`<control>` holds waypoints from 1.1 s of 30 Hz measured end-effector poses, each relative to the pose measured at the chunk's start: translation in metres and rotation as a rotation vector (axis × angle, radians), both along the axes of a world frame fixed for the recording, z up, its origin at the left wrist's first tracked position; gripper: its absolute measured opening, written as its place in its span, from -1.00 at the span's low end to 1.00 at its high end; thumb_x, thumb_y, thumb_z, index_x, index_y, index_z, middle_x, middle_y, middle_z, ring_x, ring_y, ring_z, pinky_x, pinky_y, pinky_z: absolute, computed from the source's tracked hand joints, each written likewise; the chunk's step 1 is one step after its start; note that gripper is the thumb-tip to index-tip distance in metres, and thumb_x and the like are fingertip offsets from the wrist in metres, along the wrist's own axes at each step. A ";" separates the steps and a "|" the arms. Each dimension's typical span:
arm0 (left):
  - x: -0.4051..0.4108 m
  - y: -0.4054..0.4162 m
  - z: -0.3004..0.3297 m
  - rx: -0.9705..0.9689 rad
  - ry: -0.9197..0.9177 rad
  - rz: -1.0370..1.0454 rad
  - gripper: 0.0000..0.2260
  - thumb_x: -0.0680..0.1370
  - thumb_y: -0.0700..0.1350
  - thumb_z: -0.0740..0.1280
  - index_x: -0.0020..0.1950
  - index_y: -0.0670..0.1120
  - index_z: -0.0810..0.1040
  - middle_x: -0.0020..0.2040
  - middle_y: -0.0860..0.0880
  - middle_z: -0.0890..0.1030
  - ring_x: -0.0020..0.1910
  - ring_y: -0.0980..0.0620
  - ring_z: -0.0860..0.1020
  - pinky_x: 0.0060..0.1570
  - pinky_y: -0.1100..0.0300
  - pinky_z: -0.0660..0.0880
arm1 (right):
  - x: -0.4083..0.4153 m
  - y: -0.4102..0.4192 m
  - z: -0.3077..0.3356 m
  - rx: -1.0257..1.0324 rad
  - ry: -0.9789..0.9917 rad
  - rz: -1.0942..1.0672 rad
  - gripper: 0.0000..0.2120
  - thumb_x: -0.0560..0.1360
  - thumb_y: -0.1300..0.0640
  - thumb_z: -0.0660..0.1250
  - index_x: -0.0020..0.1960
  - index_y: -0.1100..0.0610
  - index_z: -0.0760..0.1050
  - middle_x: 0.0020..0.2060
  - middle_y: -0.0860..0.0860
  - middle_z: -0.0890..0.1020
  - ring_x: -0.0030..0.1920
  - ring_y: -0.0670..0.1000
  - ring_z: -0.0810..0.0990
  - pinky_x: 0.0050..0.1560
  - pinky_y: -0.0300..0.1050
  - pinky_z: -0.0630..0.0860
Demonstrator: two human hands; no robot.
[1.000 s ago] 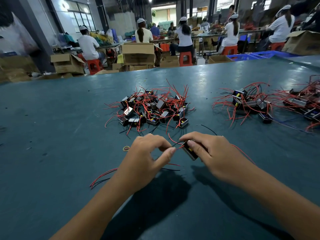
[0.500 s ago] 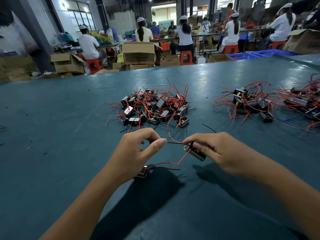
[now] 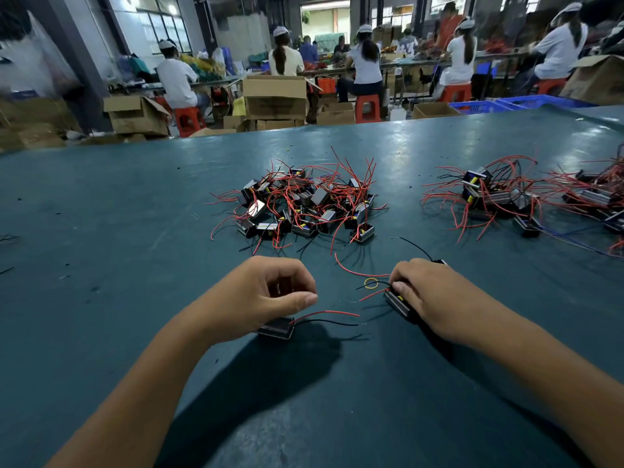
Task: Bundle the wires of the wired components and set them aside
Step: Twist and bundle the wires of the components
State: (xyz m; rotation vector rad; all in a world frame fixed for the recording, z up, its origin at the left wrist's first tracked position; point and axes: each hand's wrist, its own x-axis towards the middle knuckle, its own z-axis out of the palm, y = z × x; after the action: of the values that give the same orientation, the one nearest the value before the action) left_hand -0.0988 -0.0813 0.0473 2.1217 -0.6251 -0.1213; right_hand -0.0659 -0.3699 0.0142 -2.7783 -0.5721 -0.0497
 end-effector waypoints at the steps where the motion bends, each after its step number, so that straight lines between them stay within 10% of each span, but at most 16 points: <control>1: 0.001 0.000 -0.002 0.003 -0.018 0.021 -0.93 0.57 -0.09 0.44 -0.11 0.00 0.63 -0.30 0.05 0.54 -0.31 0.14 0.44 -0.27 0.25 0.41 | 0.001 0.000 0.000 -0.004 0.001 0.006 -0.85 0.65 0.04 0.13 0.05 0.02 0.46 -0.03 -0.04 0.52 0.03 0.02 0.49 0.12 -0.01 0.41; 24: 0.005 -0.004 -0.015 0.054 -0.154 0.104 -0.98 0.58 0.01 0.40 -0.02 0.13 0.62 -0.26 0.06 0.56 -0.36 0.09 0.38 -0.31 0.29 0.36 | -0.013 0.008 0.009 0.095 -0.105 0.009 -0.80 0.57 -0.02 0.30 0.17 -0.02 0.47 0.04 -0.12 0.58 0.11 -0.05 0.51 0.15 -0.10 0.40; 33: 0.017 0.018 -0.009 -0.075 -0.093 0.285 -0.85 0.61 -0.25 0.33 -0.02 -0.01 0.61 -0.23 -0.02 0.67 -0.47 0.10 0.46 -0.40 0.29 0.42 | -0.020 0.012 0.012 0.152 -0.256 0.074 -0.83 0.59 0.13 0.28 0.17 0.06 0.51 0.04 -0.07 0.59 0.10 0.00 0.50 0.13 -0.10 0.39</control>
State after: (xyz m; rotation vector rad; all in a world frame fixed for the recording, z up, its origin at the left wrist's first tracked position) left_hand -0.0817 -0.0633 0.0386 2.1286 -0.3690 0.1574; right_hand -0.0862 -0.3581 0.0266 -2.6179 -0.7008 -0.4198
